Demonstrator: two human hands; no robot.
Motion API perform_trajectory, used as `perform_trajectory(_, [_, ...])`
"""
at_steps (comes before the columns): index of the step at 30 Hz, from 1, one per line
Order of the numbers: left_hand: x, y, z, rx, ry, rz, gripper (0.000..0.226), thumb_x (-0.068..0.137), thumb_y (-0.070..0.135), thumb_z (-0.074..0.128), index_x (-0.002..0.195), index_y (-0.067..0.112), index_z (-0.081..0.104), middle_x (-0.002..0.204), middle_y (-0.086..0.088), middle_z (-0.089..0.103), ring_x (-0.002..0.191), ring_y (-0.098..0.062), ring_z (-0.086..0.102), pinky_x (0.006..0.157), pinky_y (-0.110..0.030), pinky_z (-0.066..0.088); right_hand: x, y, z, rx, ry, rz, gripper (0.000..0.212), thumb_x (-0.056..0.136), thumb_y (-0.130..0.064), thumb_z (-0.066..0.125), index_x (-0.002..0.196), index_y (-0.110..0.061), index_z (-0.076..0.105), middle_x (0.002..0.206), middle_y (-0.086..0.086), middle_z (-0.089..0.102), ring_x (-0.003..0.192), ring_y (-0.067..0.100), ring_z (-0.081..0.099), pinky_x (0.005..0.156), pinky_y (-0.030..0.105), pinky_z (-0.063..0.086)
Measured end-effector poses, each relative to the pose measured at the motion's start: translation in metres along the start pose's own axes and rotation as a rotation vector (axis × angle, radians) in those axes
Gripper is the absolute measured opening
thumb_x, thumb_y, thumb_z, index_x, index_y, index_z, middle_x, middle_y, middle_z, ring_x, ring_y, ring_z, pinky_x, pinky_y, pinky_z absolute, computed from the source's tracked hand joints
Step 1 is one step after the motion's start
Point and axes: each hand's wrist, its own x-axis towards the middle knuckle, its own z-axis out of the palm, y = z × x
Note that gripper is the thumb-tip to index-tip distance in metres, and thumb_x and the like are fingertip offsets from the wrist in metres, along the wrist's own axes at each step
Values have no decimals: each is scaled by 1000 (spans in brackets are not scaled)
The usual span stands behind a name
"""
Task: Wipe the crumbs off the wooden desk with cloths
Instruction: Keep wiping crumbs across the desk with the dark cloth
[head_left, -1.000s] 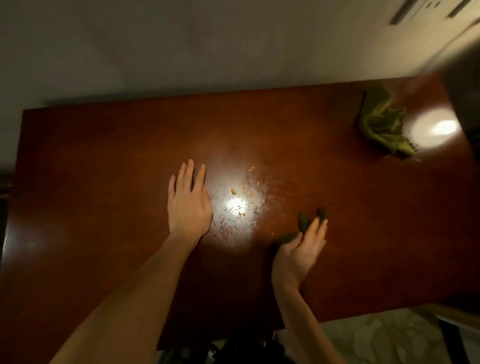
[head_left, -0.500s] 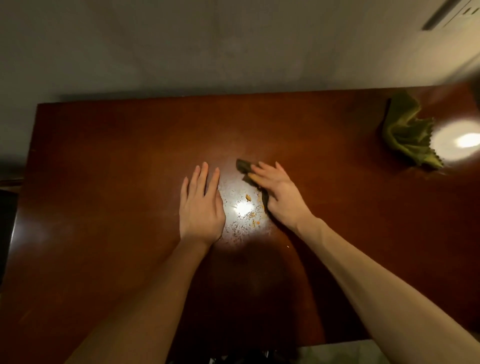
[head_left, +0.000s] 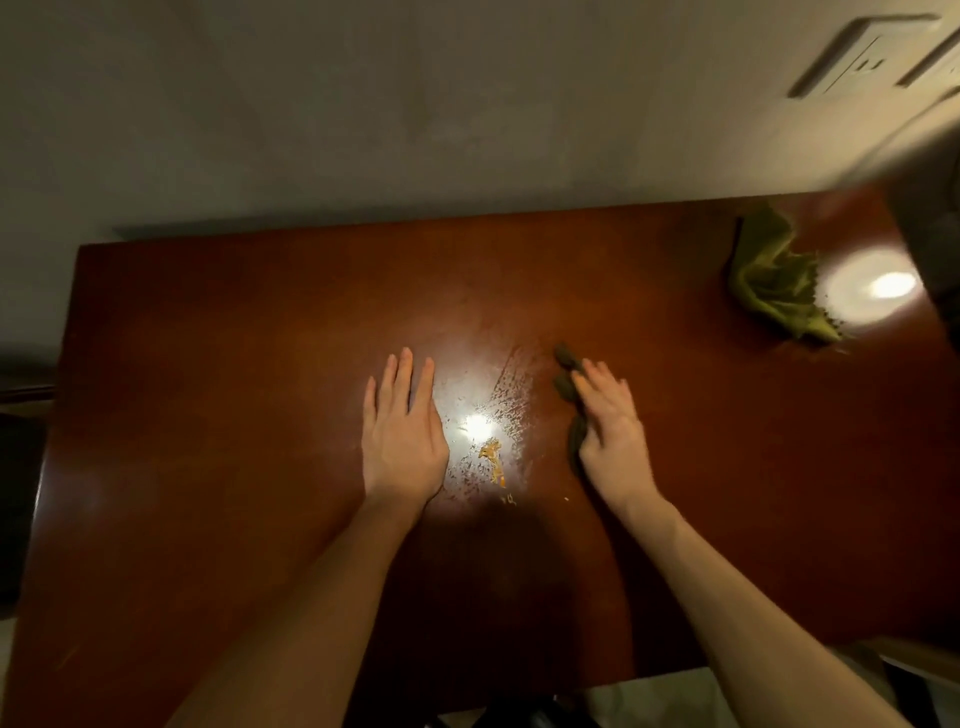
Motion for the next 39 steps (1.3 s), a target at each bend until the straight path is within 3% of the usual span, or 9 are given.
perform_trajectory(5, [0,0,3,10,-8,-2,59,109,26,33,166,18,22,175,-9,12,163,-23,4,131,-48,10,2,-9,7,-21,33,87,67,92,14,54,152,-15,50,163,0,39,157,16,24,132,43,6])
perform_trajectory(7, [0,-1,4,10,-14,4,59,109,27,32,166,18,20,175,-9,10,163,-23,3,131,-49,9,-5,-27,22,-31,-53,6,74,89,17,52,153,-19,48,164,-1,37,158,13,22,132,44,5])
perform_trajectory(12, [-1,-1,5,6,-12,5,59,109,26,34,166,16,22,175,-10,12,163,-24,4,131,-49,9,-23,-45,30,-36,-288,-169,84,86,22,45,157,-22,39,168,-7,25,158,5,5,127,26,-11])
perform_trajectory(15, [-1,-1,5,14,-12,13,59,108,25,35,166,16,23,175,-11,13,163,-24,5,131,-49,10,-19,-12,9,-42,-144,-82,83,83,21,46,154,-21,45,166,-2,33,159,13,14,132,40,0])
perform_trajectory(20, [-2,-1,5,13,0,18,59,109,27,31,166,17,23,175,-10,14,163,-24,6,131,-49,11,-10,14,-13,-68,52,119,68,90,15,54,151,-17,52,163,1,40,158,17,22,131,41,3])
perform_trajectory(24, [-4,1,1,14,-15,12,59,108,28,31,166,18,23,175,-10,14,162,-24,8,131,-49,11,-29,-36,34,-54,-157,-166,78,79,19,52,147,-19,57,160,4,45,155,22,28,130,52,9])
perform_trajectory(28, [-4,2,-9,-26,-46,20,57,110,30,30,166,21,25,174,-8,16,162,-23,9,132,-48,9,-35,-55,47,-13,-287,-283,61,92,11,52,147,-16,57,161,4,44,157,24,25,130,40,0])
perform_trajectory(33, [3,3,-21,1,-152,10,57,111,32,30,167,24,20,175,-7,12,162,-24,6,132,-46,8,-51,26,-18,-57,-76,-67,70,90,13,51,151,-20,52,164,1,39,157,20,21,131,44,3])
perform_trajectory(39, [8,9,-27,23,-213,-26,58,111,31,32,167,25,17,175,-6,7,162,-25,4,132,-45,5,-108,123,-109,-94,84,315,68,96,14,51,155,-19,46,168,-2,31,158,13,12,130,36,-1])
